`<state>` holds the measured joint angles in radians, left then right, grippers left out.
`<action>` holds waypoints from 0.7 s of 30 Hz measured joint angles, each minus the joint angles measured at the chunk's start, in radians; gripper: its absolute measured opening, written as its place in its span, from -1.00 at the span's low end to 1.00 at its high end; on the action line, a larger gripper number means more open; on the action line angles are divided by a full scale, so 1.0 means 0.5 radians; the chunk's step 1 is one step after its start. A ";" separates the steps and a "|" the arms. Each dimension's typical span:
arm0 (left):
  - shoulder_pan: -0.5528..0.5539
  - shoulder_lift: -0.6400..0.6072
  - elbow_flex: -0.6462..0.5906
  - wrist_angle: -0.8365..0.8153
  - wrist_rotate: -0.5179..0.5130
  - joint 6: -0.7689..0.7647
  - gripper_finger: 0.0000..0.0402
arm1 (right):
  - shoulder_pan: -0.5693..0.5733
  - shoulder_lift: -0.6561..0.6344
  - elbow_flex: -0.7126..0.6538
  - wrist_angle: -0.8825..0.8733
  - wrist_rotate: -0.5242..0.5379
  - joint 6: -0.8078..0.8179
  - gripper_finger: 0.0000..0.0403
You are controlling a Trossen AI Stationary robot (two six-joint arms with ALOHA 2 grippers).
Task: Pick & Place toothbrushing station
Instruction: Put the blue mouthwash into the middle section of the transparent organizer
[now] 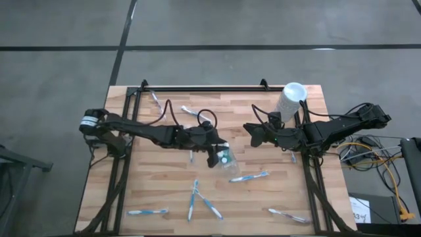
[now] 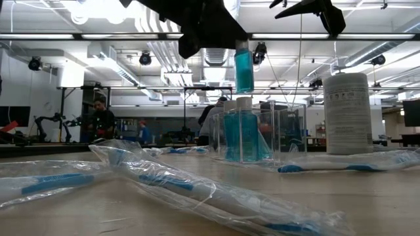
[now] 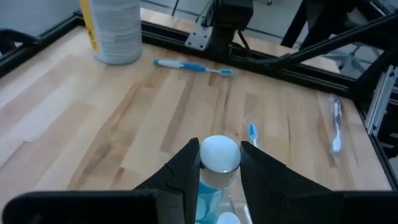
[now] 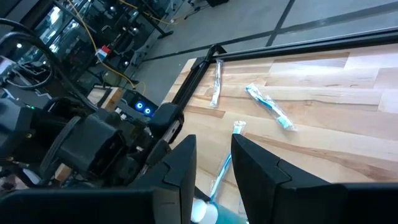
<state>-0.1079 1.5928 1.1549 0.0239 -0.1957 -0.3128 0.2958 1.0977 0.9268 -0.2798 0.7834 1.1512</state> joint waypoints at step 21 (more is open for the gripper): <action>-0.033 0.284 0.005 0.254 0.091 -0.004 -0.50 | 0.001 0.000 0.000 0.000 0.000 0.001 -0.52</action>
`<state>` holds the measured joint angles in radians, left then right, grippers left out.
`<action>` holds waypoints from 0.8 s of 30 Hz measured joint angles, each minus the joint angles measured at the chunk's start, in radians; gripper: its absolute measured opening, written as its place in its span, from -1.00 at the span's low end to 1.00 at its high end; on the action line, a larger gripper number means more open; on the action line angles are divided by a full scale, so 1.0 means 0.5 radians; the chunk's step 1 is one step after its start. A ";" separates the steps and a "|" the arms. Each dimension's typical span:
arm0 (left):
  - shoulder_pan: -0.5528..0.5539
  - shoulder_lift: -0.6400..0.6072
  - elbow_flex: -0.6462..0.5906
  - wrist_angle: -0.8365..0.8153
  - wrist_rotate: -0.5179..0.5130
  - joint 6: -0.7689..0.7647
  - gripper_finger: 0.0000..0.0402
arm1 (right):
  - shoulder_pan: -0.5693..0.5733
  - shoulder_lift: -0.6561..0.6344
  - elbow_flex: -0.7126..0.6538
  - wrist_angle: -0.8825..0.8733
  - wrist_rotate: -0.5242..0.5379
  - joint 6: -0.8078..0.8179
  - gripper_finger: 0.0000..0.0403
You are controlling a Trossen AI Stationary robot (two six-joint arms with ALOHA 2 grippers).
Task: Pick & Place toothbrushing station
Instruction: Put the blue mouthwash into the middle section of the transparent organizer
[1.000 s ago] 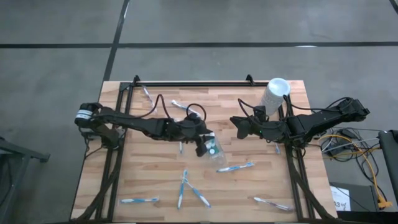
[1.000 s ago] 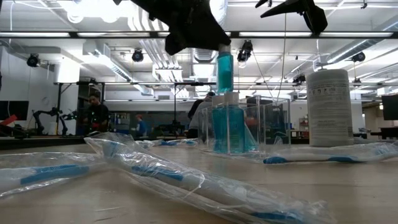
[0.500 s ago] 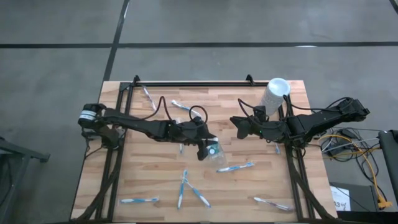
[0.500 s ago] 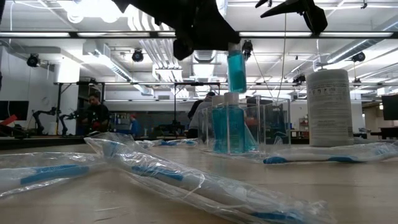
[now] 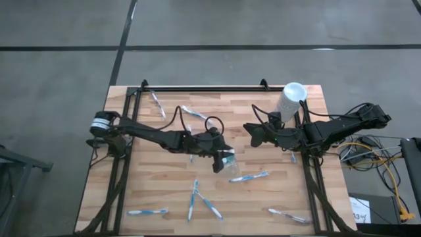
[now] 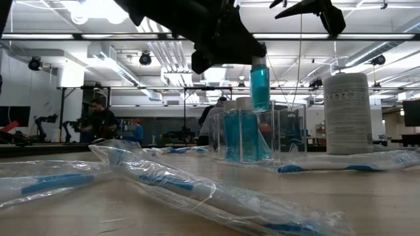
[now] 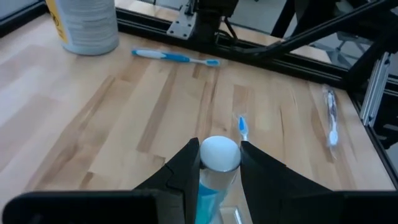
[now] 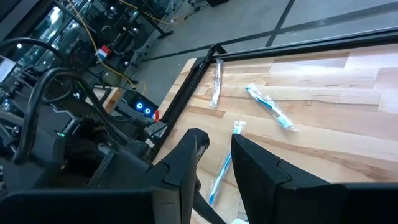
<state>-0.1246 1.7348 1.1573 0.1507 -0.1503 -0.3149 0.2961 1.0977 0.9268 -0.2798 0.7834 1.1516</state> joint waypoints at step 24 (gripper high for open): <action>0.039 0.003 -0.009 0.055 -0.012 0.103 -0.50 | -0.001 0.000 0.000 0.001 0.001 -0.004 -0.51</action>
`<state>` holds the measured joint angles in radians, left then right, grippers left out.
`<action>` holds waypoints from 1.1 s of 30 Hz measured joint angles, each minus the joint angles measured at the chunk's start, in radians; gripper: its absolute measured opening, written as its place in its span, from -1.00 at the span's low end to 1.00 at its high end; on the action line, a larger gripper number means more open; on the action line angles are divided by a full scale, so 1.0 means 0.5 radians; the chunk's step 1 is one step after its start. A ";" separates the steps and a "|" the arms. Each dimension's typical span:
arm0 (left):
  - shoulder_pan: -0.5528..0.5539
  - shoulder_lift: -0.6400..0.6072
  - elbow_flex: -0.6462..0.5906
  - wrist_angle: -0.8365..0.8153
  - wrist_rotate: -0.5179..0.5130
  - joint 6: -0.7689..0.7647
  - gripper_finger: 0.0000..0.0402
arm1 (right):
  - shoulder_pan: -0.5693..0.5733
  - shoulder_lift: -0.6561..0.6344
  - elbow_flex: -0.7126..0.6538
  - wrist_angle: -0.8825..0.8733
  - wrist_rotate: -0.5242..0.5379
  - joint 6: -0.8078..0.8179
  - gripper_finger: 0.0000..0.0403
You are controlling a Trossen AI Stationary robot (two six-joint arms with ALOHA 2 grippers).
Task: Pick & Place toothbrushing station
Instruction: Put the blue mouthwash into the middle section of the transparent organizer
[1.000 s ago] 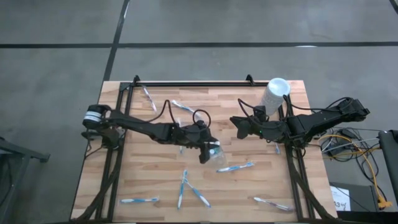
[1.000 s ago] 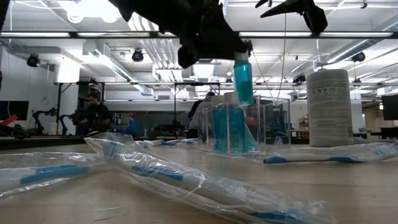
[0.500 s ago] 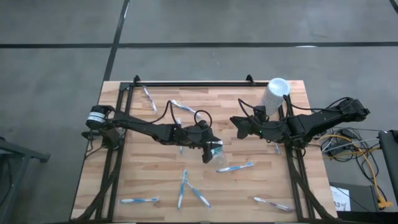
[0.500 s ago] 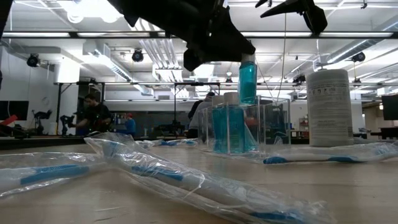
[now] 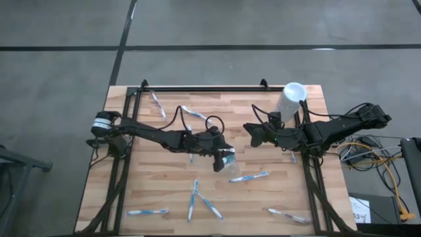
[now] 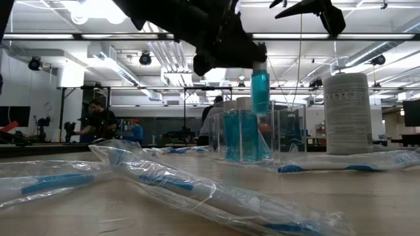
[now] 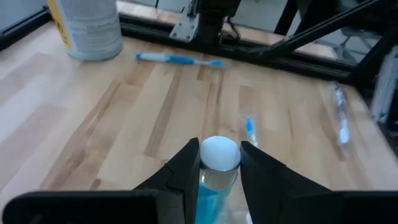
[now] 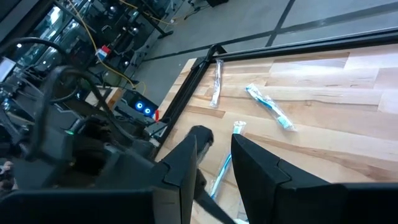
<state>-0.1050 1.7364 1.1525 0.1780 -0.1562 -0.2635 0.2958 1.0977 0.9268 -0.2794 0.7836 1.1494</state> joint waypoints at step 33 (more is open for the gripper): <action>0.007 0.020 -0.122 0.062 0.088 -0.265 -0.45 | 0.000 0.000 0.000 -0.001 0.000 0.001 -0.51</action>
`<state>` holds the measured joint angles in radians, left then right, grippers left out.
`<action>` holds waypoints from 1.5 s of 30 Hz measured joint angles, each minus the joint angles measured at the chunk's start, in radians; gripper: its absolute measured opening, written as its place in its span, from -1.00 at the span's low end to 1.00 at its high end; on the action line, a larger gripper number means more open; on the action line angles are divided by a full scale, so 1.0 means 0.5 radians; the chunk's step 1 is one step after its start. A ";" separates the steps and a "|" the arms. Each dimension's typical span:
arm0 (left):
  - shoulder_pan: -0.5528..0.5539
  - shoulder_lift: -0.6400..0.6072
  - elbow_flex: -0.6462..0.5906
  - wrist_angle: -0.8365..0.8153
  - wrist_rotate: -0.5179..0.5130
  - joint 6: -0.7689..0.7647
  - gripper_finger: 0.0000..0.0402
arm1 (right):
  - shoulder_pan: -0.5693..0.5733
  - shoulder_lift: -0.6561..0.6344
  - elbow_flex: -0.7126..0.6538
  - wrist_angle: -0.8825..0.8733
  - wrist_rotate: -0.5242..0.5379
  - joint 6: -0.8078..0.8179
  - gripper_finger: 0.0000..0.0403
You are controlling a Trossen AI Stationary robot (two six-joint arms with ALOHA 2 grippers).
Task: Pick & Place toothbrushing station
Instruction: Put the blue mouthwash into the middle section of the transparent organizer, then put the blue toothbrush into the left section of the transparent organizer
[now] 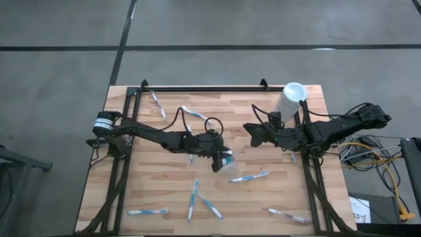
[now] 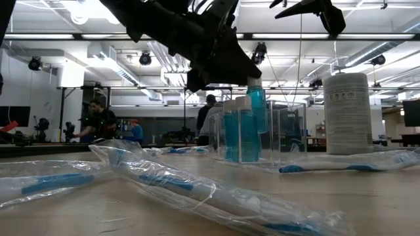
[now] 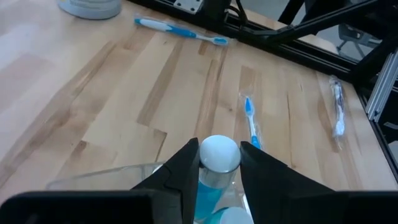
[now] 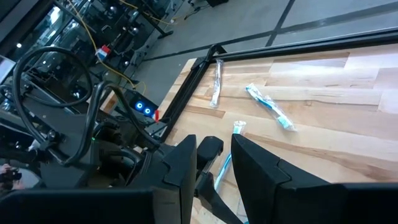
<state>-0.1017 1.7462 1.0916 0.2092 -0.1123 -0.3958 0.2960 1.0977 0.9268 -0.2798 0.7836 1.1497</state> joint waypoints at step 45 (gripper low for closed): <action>0.005 -0.247 0.003 -0.054 -0.040 0.168 -0.31 | 0.000 0.000 0.000 0.005 -0.001 -0.001 -0.52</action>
<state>-0.0990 1.6229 1.0931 0.1821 -0.1322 -0.3117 0.2958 1.0977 0.9268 -0.2775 0.7834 1.1495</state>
